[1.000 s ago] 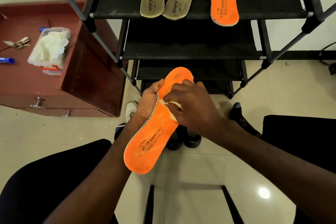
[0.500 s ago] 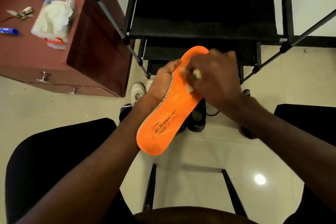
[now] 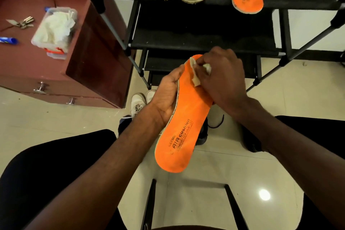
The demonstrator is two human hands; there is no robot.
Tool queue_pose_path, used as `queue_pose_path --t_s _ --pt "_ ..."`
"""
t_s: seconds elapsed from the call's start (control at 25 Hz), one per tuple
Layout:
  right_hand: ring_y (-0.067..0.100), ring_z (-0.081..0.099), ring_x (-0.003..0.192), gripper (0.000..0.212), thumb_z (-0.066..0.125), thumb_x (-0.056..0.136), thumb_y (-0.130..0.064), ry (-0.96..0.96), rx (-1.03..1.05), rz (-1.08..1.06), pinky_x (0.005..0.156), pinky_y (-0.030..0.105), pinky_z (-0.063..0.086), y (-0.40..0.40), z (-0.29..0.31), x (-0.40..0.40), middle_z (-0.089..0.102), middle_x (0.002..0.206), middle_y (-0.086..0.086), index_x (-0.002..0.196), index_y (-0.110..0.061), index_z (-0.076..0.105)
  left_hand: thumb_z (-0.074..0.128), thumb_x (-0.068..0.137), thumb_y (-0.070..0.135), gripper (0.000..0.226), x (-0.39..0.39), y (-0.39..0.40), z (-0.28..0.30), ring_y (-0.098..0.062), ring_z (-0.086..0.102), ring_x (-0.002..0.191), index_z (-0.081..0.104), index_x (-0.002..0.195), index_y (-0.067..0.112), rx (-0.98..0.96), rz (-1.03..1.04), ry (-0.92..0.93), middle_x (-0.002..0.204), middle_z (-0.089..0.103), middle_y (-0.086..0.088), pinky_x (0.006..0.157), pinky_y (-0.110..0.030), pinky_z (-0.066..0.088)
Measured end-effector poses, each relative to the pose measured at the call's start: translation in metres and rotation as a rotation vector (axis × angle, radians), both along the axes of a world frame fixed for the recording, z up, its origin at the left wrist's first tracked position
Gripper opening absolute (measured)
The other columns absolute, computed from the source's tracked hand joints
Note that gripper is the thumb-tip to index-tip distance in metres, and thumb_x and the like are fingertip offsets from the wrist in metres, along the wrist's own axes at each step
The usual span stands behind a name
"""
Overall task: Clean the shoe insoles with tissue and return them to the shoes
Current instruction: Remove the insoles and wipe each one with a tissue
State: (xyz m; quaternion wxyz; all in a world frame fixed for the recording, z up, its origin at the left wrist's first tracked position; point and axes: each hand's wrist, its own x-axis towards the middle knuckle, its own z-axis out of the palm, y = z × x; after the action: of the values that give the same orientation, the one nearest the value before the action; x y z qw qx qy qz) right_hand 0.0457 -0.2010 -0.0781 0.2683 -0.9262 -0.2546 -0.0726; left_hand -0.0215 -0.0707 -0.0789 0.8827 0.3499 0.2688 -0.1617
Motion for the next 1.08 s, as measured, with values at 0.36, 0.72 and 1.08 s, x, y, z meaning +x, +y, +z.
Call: queue_pose_path --t_s 0.36,0.72,1.08 --pt "0.009 0.063 0.093 0.016 0.078 0.088 -0.017 0.111 0.2 0.033 0.083 0.022 0.049 0.008 0.005 -0.006 0.069 0.105 -0.005 0.104 -0.015 0.079 0.034 0.11 0.044 0.061 0.0 0.001 0.006 -0.024 0.077 0.079 0.078 0.089 0.009 -0.059 0.044 -0.022 0.085 0.077 -0.011 0.075 -0.036 0.064" --pt "0.014 0.068 0.088 0.019 0.074 0.088 -0.008 0.002 0.191 -0.06 0.078 0.026 0.055 -0.001 0.01 0.005 0.074 0.099 -0.001 0.104 -0.016 0.081 0.033 0.11 0.049 0.056 0.003 -0.004 0.013 -0.024 0.075 0.083 0.069 0.118 0.007 0.03 0.038 0.003 0.093 0.077 -0.012 0.076 -0.036 0.063" --pt "0.019 0.067 0.089 0.024 0.073 0.088 -0.006 0.006 0.151 0.123 0.076 0.045 0.057 0.001 0.009 -0.015 0.077 0.1 -0.005 0.106 -0.019 0.081 0.042 0.106 0.054 0.062 0.006 0.014 0.015 -0.032 0.066 0.117 0.062 0.14 0.006 0.003 0.075 -0.027 0.128 0.068 -0.019 0.112 -0.045 0.047"
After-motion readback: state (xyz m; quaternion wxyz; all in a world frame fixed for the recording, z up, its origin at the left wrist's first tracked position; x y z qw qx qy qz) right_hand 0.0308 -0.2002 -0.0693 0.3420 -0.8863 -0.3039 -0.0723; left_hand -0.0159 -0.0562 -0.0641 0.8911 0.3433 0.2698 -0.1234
